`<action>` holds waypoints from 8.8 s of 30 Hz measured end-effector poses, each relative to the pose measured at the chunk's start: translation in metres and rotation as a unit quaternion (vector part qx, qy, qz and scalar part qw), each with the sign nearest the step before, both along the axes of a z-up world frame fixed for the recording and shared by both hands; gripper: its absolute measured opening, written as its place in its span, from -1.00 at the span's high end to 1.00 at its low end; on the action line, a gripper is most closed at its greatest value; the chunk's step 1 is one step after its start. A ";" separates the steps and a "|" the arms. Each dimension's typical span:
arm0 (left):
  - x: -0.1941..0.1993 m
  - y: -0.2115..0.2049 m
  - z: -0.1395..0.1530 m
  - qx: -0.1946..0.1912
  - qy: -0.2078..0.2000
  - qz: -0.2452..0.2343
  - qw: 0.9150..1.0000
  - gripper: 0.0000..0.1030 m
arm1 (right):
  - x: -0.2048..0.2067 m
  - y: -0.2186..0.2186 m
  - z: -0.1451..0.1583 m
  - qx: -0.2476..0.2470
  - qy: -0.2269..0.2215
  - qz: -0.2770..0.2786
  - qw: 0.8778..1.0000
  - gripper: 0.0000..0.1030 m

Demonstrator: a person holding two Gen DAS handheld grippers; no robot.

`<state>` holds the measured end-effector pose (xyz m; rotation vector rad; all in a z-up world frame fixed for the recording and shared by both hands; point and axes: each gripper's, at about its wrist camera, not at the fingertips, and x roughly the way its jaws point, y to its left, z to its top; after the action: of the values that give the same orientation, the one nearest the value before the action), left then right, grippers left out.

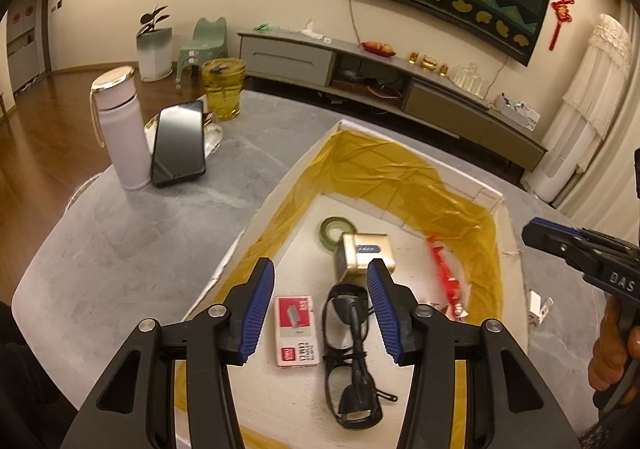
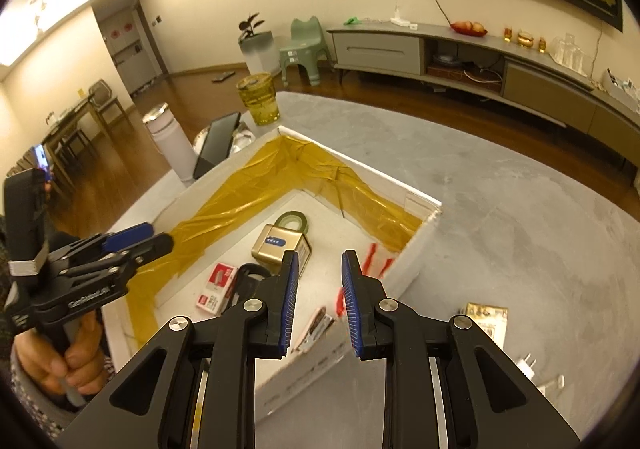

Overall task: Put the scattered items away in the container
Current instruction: 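Move both tools from the box back to the remaining items on the table, then grasp the cream tissue pack with the left tool while the right tool closes on the pink binder clips, then lift and carry the tissue pack with the left tool while the right tool carries the clips to the box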

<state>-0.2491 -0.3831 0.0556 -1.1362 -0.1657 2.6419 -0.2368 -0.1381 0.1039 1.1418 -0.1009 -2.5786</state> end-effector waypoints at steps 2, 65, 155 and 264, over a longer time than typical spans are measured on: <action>0.004 0.007 0.003 -0.002 0.007 -0.009 1.000 0.03 | 0.008 0.002 0.004 -0.009 0.003 0.004 1.000 0.53; 0.116 0.194 0.032 -0.080 0.092 -0.204 0.971 0.03 | 0.171 0.113 0.028 -0.101 0.043 -0.041 0.993 0.53; -0.027 0.318 -0.097 -0.062 -0.049 -0.165 0.983 -0.11 | 0.076 0.189 -0.125 -0.151 -0.106 -0.129 0.974 0.74; 0.099 0.203 -0.003 -0.032 0.006 -0.165 0.986 -0.01 | 0.135 0.099 -0.030 0.049 0.022 0.019 0.998 0.32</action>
<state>-0.1501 -0.1799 0.0521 -1.0620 0.1027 2.3750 -0.1016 -0.0386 0.0737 1.1095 0.0583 -2.5975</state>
